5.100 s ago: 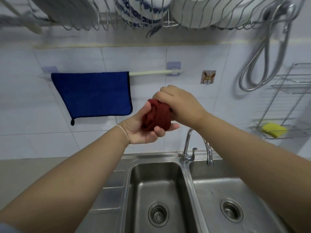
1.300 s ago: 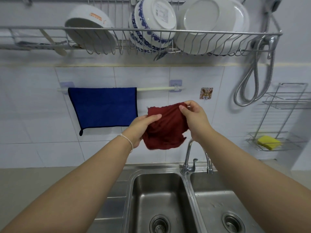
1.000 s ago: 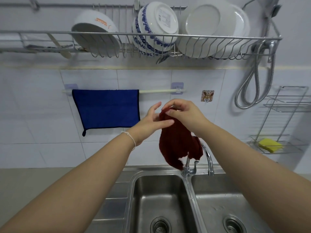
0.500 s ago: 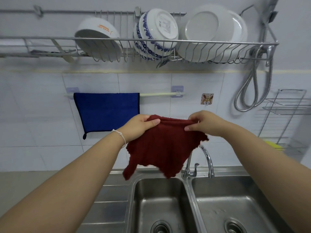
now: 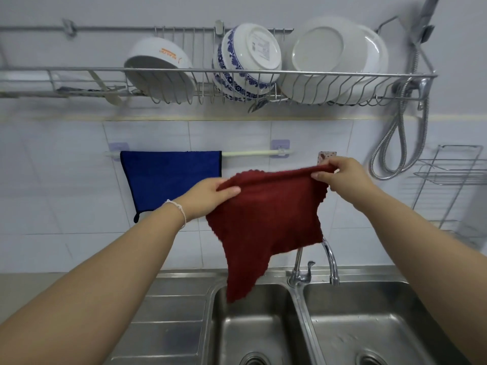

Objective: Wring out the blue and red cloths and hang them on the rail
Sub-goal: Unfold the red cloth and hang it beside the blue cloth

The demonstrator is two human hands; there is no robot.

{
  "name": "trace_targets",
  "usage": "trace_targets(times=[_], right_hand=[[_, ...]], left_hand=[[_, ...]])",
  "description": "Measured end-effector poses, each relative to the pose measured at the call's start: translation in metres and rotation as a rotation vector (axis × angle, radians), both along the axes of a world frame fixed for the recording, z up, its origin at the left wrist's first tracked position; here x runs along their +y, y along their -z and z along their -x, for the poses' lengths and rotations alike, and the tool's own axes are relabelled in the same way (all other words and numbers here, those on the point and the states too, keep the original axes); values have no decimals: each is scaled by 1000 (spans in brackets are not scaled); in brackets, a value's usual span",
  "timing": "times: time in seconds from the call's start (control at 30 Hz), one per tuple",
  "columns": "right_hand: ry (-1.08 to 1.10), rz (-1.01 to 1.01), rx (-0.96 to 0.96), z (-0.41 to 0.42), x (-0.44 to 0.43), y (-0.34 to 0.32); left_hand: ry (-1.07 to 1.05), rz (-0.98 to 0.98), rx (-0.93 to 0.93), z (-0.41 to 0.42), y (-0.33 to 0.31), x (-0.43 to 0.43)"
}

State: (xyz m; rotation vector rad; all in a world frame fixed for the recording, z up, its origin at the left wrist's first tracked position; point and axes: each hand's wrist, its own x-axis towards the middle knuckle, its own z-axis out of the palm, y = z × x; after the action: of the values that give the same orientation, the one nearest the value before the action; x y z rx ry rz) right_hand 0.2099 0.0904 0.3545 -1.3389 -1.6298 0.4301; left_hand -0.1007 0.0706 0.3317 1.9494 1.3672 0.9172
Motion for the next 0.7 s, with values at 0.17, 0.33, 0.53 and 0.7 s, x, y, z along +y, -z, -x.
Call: trace_targets(times=[0.17, 0.33, 0.53, 0.7], right_hand=[[59, -177, 38, -2, -1, 8], [103, -99, -194, 0, 9, 33], [161, -7, -362, 4, 12, 36], [122, 26, -503, 8, 20, 41]], left_hand=[[-76, -229, 76, 5, 9, 4], [-49, -89, 401, 3, 21, 9], [59, -78, 455, 5, 16, 12], [-150, -256, 352, 19, 16, 33]])
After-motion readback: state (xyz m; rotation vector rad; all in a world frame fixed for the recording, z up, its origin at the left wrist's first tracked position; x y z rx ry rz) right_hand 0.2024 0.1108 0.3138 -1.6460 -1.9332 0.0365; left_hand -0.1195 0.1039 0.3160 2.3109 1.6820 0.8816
